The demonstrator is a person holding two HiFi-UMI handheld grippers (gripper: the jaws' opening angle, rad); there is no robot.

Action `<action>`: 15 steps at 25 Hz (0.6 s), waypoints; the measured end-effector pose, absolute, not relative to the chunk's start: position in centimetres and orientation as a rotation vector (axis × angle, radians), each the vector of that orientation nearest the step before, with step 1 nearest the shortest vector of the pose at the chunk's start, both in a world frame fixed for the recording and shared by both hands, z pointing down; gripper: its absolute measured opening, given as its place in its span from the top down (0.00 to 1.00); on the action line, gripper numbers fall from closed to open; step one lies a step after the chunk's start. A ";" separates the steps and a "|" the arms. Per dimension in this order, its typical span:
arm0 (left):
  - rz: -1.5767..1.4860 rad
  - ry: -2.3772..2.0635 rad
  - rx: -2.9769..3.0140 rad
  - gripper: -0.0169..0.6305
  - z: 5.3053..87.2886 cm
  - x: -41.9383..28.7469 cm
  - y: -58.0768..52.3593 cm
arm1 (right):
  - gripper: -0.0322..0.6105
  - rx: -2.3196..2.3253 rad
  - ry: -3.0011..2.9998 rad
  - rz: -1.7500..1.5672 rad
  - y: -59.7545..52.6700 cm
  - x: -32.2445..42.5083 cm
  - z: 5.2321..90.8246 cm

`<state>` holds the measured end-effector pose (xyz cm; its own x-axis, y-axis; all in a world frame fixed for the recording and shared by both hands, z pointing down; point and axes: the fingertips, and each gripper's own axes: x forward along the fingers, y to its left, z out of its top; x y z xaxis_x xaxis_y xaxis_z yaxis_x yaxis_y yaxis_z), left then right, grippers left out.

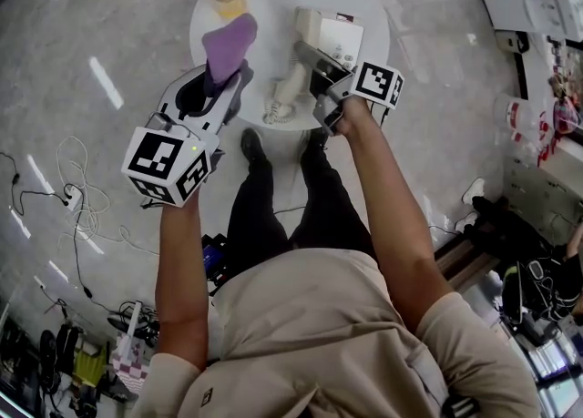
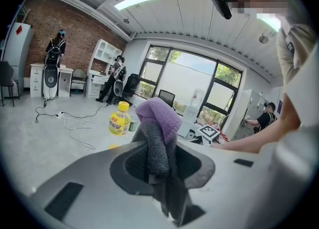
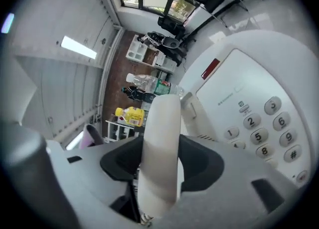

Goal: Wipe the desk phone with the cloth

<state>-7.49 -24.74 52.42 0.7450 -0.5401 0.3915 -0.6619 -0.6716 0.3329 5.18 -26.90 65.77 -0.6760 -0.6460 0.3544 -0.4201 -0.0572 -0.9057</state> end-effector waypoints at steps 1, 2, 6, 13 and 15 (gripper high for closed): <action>0.354 -0.899 2.482 0.83 52.5 -7.1 -24.8 | 0.62 -1.121 2.004 -1.823 -26.7 5.3 65.4; 0.347 -0.884 2.477 0.83 52.7 -6.7 -24.9 | 0.62 -1.067 1.994 -1.819 -26.5 5.3 64.9; 0.315 -0.829 2.450 0.83 53.3 -5.2 -25.4 | 0.62 -0.767 1.951 -1.772 -25.8 4.2 61.9; 0.254 -0.744 2.399 0.83 54.2 -2.9 -26.6 | 0.62 -0.424 1.904 -1.708 -23.7 2.0 57.6; 0.235 -0.713 2.385 0.83 54.3 -2.3 -26.6 | 0.62 -0.382 1.913 -1.705 -23.3 1.3 57.0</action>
